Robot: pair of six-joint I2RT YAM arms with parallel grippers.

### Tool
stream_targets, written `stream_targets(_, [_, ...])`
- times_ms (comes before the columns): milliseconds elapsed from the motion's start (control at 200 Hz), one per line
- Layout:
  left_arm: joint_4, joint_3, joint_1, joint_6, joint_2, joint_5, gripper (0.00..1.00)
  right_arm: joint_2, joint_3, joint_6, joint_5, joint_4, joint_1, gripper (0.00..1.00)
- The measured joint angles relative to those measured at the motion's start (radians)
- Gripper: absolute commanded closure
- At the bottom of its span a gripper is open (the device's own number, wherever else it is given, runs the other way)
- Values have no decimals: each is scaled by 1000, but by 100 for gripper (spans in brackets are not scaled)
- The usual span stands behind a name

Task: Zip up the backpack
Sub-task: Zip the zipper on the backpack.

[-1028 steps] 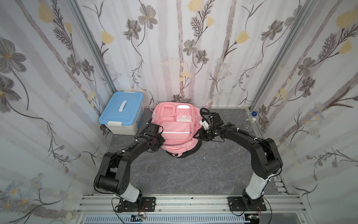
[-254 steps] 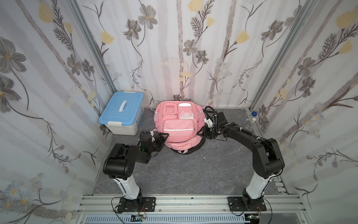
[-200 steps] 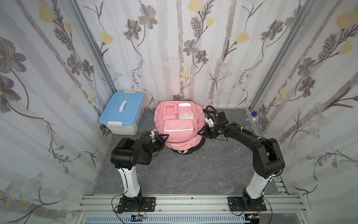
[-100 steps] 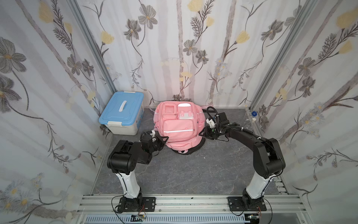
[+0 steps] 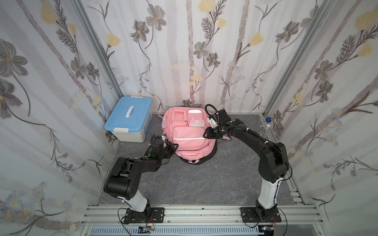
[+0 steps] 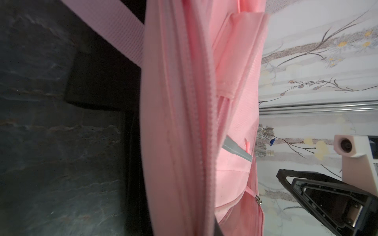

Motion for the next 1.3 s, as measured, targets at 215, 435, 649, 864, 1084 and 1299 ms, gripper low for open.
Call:
stream_targets(215, [-26, 7, 0, 14, 0, -5, 100, 87, 122, -89, 124, -201, 35, 58])
stream_targets(435, [-32, 8, -1, 18, 0, -8, 100, 102, 142, -132, 166, -286, 50, 57])
stream_targets(649, [-39, 8, -1, 21, -3, -9, 100, 137, 167, -150, 169, -304, 61, 57])
stream_targets(864, [-40, 8, -1, 21, -3, -9, 100, 172, 209, -159, 169, -307, 77, 57])
stream_targets(1084, [-41, 8, -1, 21, -2, -9, 100, 204, 240, -177, 186, -314, 86, 57])
stream_targets(1299, [-42, 9, -1, 21, 0, -9, 100, 230, 244, -193, 220, -320, 90, 58])
